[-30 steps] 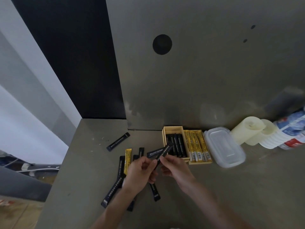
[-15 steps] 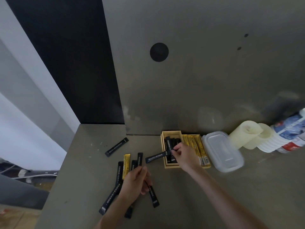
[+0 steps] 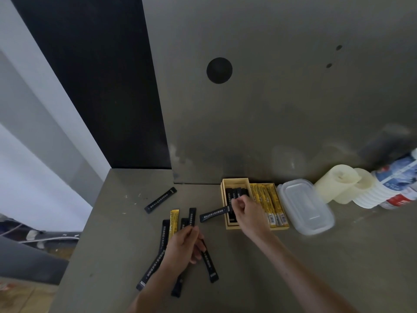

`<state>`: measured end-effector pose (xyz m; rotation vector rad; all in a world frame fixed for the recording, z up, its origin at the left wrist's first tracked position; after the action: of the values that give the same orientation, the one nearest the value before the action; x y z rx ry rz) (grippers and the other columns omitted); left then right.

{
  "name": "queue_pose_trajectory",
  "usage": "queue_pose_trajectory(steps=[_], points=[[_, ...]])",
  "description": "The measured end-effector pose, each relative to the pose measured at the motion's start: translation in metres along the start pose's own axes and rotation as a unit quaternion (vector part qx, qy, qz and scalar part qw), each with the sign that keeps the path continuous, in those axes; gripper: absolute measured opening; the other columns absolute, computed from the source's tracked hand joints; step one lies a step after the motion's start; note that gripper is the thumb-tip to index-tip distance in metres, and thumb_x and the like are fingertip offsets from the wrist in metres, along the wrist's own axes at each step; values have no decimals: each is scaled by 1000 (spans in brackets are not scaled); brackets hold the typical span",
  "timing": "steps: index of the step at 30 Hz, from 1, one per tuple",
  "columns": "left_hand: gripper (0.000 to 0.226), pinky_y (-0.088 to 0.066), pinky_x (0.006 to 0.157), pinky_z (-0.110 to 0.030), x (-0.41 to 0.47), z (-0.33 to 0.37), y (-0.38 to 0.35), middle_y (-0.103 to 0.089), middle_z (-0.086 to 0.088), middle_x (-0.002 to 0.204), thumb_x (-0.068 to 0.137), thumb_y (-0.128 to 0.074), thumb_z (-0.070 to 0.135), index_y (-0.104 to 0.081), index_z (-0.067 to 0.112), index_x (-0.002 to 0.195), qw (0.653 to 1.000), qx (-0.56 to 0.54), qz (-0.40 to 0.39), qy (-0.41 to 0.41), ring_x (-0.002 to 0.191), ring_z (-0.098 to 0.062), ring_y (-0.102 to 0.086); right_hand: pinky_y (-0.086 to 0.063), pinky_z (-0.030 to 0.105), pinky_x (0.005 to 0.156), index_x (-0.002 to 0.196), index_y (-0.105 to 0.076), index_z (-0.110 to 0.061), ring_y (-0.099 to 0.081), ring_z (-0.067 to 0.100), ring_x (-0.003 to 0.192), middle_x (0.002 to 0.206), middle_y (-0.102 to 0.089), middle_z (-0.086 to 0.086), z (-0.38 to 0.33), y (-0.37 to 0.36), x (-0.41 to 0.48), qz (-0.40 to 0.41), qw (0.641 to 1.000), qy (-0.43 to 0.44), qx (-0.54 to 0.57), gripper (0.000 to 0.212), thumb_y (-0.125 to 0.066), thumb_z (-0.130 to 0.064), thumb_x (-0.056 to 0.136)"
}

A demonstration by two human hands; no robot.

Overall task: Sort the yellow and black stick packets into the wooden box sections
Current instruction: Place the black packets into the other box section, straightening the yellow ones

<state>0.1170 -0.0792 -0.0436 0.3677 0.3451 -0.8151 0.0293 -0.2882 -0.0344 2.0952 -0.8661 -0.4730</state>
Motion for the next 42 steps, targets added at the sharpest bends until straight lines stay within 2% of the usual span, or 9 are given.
queue_pose_trajectory(steps=[3, 6, 10, 15, 20, 26, 31, 37, 42], points=[[29, -50, 48, -29, 1, -2, 0, -74, -12, 75, 105, -45, 26, -65, 7, 95, 1000, -1, 1, 7, 58, -22, -65, -58, 21, 72, 103, -61, -26, -64, -3, 77, 85, -64, -15, -3, -5, -5, -17, 999, 29, 8, 23, -59, -47, 96], [30, -50, 47, -29, -1, -2, 1, -74, -11, 75, 105, -45, 27, -65, 7, 95, 1000, -9, 5, 8, 57, -22, -65, -57, 21, 76, 100, -66, -23, -64, -3, 80, 89, -67, -13, -1, -8, -6, -29, 998, 28, 51, 12, -67, -34, 94], [31, -49, 46, -30, 0, 0, 2, -74, -12, 75, 105, -45, 30, -65, 7, 98, 999, -50, 9, 7, 57, -24, -63, -53, 18, 70, 95, -70, -21, -66, 2, 78, 84, -70, -8, -5, -2, -19, -9, 987, 17, 162, 10, -70, -31, 92], [30, -46, 40, -25, 2, 11, 4, -74, -8, 74, 103, -47, 32, -65, 8, 98, 994, -87, 51, -35, 52, -20, -61, -56, 22, 73, 94, -68, -18, -70, 11, 78, 85, -73, 1, -15, -3, -52, -143, 956, 6, 256, 12, -73, -27, 90], [26, -45, 44, -28, 5, 19, 7, -71, -5, 69, 100, -55, 26, -62, 6, 85, 992, -76, 78, -62, 52, -17, -60, -57, 23, 74, 97, -68, -13, -69, 11, 75, 85, -73, 3, -12, -5, -65, -190, 934, -33, 302, 13, -75, -20, 88], [26, -44, 41, -29, 6, 23, 6, -71, -6, 70, 99, -57, 24, -58, 5, 82, 989, -25, 87, -117, 50, -17, -60, -56, 22, 72, 100, -71, -19, -69, 10, 76, 90, -74, 4, -14, -4, -67, -216, 932, -14, 291, 17, -74, -31, 89], [24, -47, 43, -25, 7, 24, 3, -68, -11, 68, 98, -59, 25, -58, 11, 78, 982, 6, 123, -145, 49, -13, -60, -56, 23, 72, 97, -72, -17, -67, 9, 72, 85, -74, 5, -17, -4, -67, -215, 930, -32, 295, 12, -73, -27, 90], [14, -48, 46, -23, 6, 23, 0, -69, -5, 85, 96, -61, 30, -66, 18, 101, 989, 14, 50, -136, 56, -9, -63, -55, 23, 72, 96, -73, -13, -67, 10, 72, 81, -74, 2, -19, -5, -69, -205, 909, -75, 354, 10, -72, -22, 91], [11, -49, 48, -22, 5, 21, 0, -68, -5, 82, 96, -61, 28, -67, 19, 98, 987, 45, 37, -149, 57, -9, -64, -53, 21, 69, 93, -74, -14, -67, 8, 70, 80, -74, 1, -20, -7, -71, -205, 912, -73, 347, 10, -75, -22, 89]])
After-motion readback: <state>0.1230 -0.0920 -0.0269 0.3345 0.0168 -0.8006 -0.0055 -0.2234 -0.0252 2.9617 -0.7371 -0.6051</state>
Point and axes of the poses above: each hand's wrist, its own x-axis towards the middle knuckle, its own y-axis out of the back of the hand, z = x × y, the point moved 1 cm from there along x, towards the middle knuckle
